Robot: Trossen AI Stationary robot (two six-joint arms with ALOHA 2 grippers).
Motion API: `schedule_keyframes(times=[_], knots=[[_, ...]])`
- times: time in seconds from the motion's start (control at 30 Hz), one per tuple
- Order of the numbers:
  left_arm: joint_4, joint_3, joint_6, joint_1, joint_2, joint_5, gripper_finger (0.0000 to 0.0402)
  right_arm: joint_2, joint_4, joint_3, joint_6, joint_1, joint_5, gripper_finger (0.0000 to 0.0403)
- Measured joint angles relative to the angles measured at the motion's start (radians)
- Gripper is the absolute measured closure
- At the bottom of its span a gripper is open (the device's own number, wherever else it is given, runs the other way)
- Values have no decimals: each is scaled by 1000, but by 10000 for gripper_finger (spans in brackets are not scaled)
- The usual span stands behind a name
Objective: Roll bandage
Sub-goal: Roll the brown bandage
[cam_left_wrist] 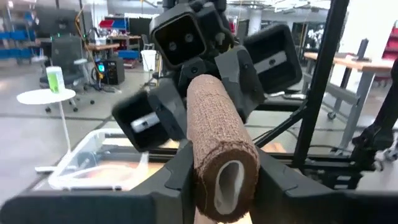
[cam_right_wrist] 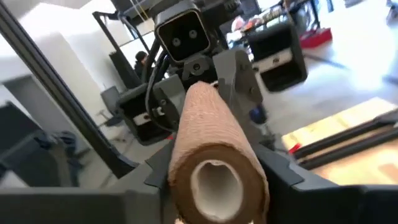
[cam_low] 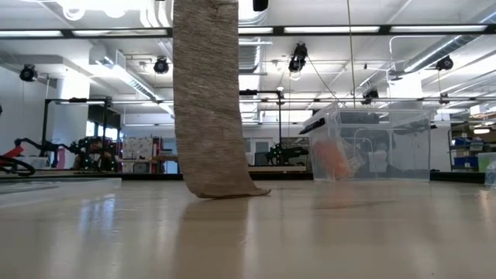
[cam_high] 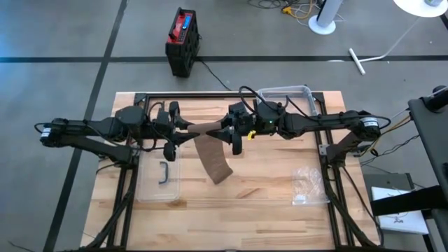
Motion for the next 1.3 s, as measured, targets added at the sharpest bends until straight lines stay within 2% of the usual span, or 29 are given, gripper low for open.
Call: schedule_keyframes(times=[0.3, 0.5, 0.63, 0.8, 1.07, 1.3], knots=[[-47, 0, 151, 0, 0, 1, 319, 1, -2, 0, 168, 0, -21, 171], [-48, 0, 219, 0, 2, 0, 319, 1, -12, 0, 246, 0, -24, 142], [-48, 0, 283, 0, 2, -3, 320, 1, -31, 0, 288, 0, -24, 137], [-48, 0, 304, 0, 2, -5, 320, 1, -30, 0, 311, 0, -31, 150], [-40, 0, 178, 0, 2, 0, 320, 1, -5, 0, 145, 0, -30, 172], [13, 0, 83, 0, 13, 27, 320, 7, 7, 0, 86, 0, -30, 156]])
